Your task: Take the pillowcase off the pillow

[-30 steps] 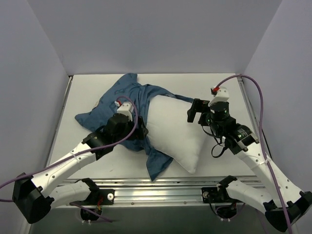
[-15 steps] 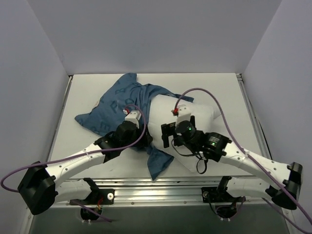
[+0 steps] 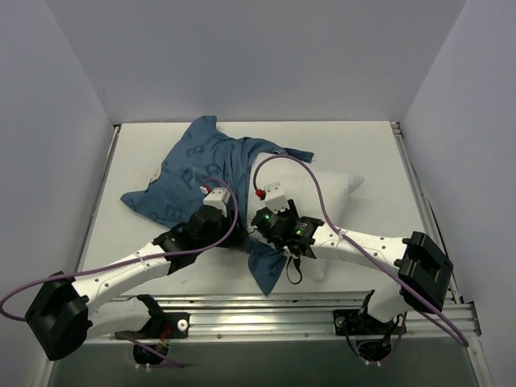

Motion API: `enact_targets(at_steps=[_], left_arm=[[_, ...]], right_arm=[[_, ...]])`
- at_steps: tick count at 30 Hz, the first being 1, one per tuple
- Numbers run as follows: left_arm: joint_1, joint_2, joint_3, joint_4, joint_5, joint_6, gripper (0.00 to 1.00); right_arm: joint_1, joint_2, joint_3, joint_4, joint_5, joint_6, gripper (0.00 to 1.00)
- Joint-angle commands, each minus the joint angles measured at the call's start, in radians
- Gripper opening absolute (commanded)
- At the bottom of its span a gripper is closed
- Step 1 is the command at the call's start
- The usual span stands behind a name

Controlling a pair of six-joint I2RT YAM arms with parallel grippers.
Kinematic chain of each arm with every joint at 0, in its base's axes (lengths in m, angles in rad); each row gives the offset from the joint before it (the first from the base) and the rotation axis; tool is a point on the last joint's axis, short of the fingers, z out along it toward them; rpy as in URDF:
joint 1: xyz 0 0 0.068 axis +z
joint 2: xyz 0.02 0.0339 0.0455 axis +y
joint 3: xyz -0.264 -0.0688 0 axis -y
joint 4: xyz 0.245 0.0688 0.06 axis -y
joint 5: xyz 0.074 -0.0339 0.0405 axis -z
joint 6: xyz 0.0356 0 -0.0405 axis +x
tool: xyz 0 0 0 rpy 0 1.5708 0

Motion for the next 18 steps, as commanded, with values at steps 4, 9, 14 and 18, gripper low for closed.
enact_targets(at_steps=[4, 9, 14, 18], left_arm=[[-0.002, 0.043, 0.021, 0.065, -0.004, 0.019, 0.72], [-0.002, 0.083, 0.044, 0.09, -0.013, 0.022, 0.72], [-0.002, 0.111, 0.069, 0.102, 0.016, 0.021, 0.73], [-0.002, 0.1, 0.066, 0.15, 0.045, 0.016, 0.75]], right_arm=[[-0.03, 0.069, -0.003, 0.025, -0.049, 0.01, 0.05], [-0.029, 0.054, 0.032, 0.03, -0.069, -0.004, 0.0], [-0.03, 0.037, 0.052, 0.03, -0.089, -0.007, 0.0], [-0.03, 0.028, 0.067, 0.027, -0.089, -0.012, 0.0]])
